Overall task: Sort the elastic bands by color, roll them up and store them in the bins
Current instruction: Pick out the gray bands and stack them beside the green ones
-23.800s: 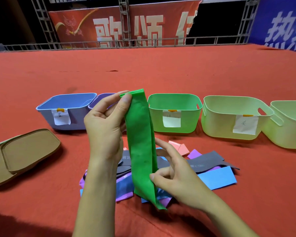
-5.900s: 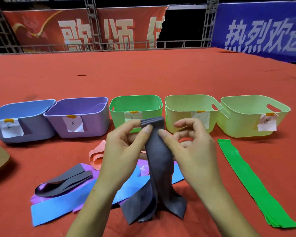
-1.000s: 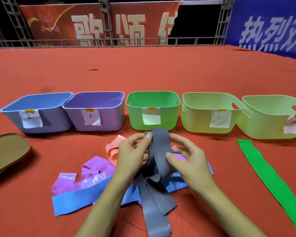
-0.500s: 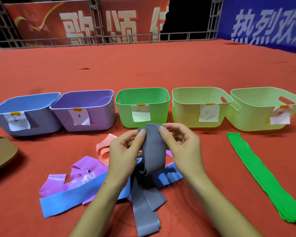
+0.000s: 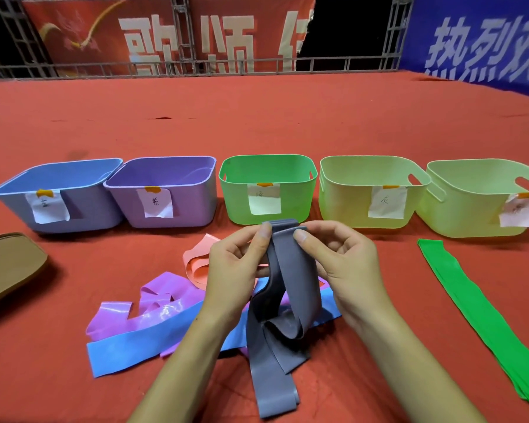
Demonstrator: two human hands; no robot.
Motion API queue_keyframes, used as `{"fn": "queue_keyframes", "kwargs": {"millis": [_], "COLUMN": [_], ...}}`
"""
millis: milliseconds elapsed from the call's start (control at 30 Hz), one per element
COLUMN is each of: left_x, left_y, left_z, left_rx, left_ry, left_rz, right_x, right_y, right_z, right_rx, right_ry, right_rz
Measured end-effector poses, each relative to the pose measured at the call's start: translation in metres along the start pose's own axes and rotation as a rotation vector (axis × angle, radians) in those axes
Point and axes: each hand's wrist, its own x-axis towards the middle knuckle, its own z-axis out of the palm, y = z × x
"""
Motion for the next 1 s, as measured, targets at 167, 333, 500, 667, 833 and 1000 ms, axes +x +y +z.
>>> {"fn": "queue_keyframes", "kwargs": {"millis": [167, 333, 500, 667, 833, 1000], "left_x": [-0.002, -0.002, -0.001, -0.005, -0.004, 0.011], "left_y": [0.003, 0.000, -0.005, -0.002, -0.002, 0.008], "left_z": [0.000, 0.000, -0.001, 0.004, 0.008, -0.009], "left_rx": [0.001, 0.027, 0.052, 0.058, 0.129, 0.113], "left_ry": [-0.046, -0.054, -0.029, -0.058, 0.023, 0.170], "left_rz": [-0.004, 0.013, 0.029, 0.061, 0.193, 0.314], "right_x": [-0.003, -0.006, -0.010, -0.011, -0.013, -0.020], "right_y": [-0.005, -0.003, -0.001, 0.003, 0.006, 0.010], "right_z": [0.000, 0.004, 0.008, 0.011, 0.015, 0.026], "right_rx": [0.039, 0.065, 0.072, -0.006, -0.064, -0.112], "right_ry": [0.037, 0.080, 0.068, 0.141, 0.132, 0.018], "right_rz": [0.030, 0.066, 0.089, 0.044, -0.048, -0.087]}}
